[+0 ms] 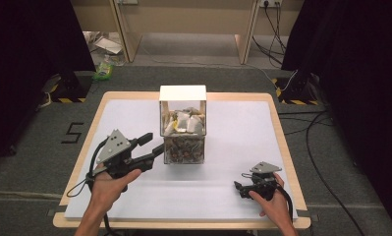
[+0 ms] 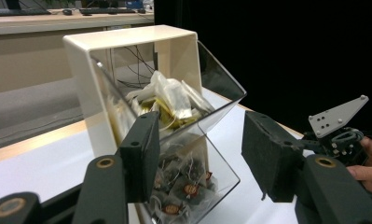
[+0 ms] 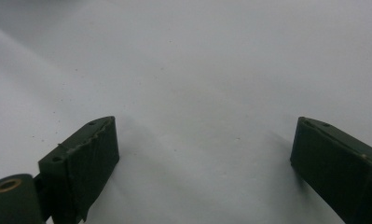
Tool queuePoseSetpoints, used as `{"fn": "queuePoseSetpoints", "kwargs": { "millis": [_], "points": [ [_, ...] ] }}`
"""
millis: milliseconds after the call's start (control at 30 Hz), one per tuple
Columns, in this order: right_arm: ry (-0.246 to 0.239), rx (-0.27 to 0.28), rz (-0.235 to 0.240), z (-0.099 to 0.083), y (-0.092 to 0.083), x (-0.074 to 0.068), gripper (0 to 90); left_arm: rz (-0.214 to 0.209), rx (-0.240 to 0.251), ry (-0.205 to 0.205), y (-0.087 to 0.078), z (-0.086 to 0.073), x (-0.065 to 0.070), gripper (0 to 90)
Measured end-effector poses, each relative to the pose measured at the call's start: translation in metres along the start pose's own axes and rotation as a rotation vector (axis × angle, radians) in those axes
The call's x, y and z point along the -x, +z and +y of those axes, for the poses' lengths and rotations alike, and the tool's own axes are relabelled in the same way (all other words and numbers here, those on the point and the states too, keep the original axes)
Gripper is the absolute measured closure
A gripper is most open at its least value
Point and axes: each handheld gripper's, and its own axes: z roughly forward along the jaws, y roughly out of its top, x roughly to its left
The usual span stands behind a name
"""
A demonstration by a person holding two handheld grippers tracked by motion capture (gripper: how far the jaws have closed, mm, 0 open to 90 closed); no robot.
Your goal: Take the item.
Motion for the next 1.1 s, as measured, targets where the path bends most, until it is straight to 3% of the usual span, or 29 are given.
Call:
{"fn": "queuePoseSetpoints", "kwargs": {
  "millis": [300, 433, 700, 967, 1100],
  "points": [
    [0.000, -0.002, -0.001, 0.000, 0.000, 0.000, 8.3, 0.020, -0.027, -0.018, 0.028, 0.015, -0.003, 49.1],
    [0.001, -0.002, 0.000, 0.000, 0.000, 0.000, 8.3, 0.033, -0.058, 0.002, 0.041, 0.018, -0.003, 54.0],
    [-0.001, -0.003, -0.001, 0.000, 0.000, 0.000, 8.3, 0.099, -0.108, 0.017, 0.067, 0.027, -0.006, 59.9],
    [-0.002, -0.004, 0.001, 0.000, 0.000, 0.000, 8.2, 0.113, -0.142, -0.013, 0.086, 0.028, -0.013, 60.2],
    [0.001, -0.004, 0.000, 0.000, 0.000, 0.000, 8.3, 0.113, -0.161, -0.009, 0.090, 0.027, -0.014, 61.1]
  ]
}}
